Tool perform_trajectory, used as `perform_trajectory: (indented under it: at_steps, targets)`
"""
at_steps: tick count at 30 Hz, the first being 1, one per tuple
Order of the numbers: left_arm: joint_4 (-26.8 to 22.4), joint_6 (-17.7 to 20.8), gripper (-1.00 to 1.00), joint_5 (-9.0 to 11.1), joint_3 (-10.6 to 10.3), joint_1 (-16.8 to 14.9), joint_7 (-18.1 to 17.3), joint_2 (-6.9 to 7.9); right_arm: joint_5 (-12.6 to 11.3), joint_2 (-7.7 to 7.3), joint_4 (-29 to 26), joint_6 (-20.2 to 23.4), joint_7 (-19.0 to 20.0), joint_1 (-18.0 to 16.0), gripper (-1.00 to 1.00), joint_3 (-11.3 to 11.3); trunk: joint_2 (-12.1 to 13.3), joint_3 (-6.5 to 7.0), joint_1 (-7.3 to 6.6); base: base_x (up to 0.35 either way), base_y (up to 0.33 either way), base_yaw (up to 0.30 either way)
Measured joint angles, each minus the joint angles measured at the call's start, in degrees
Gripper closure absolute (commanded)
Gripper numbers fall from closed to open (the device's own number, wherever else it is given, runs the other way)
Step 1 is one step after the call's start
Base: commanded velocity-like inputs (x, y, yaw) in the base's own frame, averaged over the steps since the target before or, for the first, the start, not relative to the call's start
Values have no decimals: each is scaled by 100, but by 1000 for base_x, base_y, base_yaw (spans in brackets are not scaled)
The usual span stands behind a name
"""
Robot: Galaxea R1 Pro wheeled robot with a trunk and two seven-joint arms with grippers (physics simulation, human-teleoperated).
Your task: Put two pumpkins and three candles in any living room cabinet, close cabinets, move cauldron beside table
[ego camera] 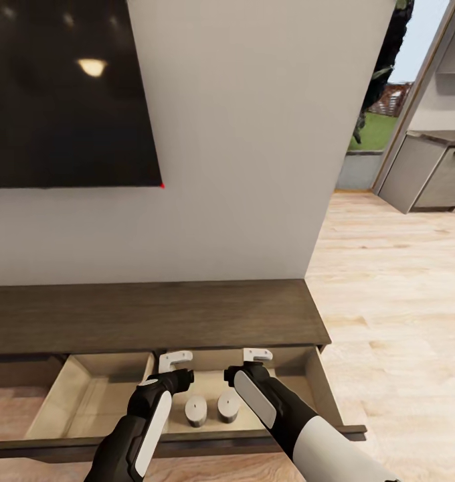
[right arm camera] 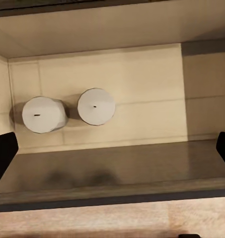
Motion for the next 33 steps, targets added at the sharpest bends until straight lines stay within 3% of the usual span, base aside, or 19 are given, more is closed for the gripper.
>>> perform_trajectory:
  at_steps: [23, 33]
  targets:
    - [-4, 0, -100, -8, 8, 0, 3, 0, 0, 0, 0, 0, -1, 0, -100, 11, 922, 413, -505, 0, 0, 2]
    - [-4, 1, -100, -15, 11, 0, 6, 0, 10, 0, 0, 0, -3, 0, -100, 17, 1323, 609, -725, 0, 0, 215]
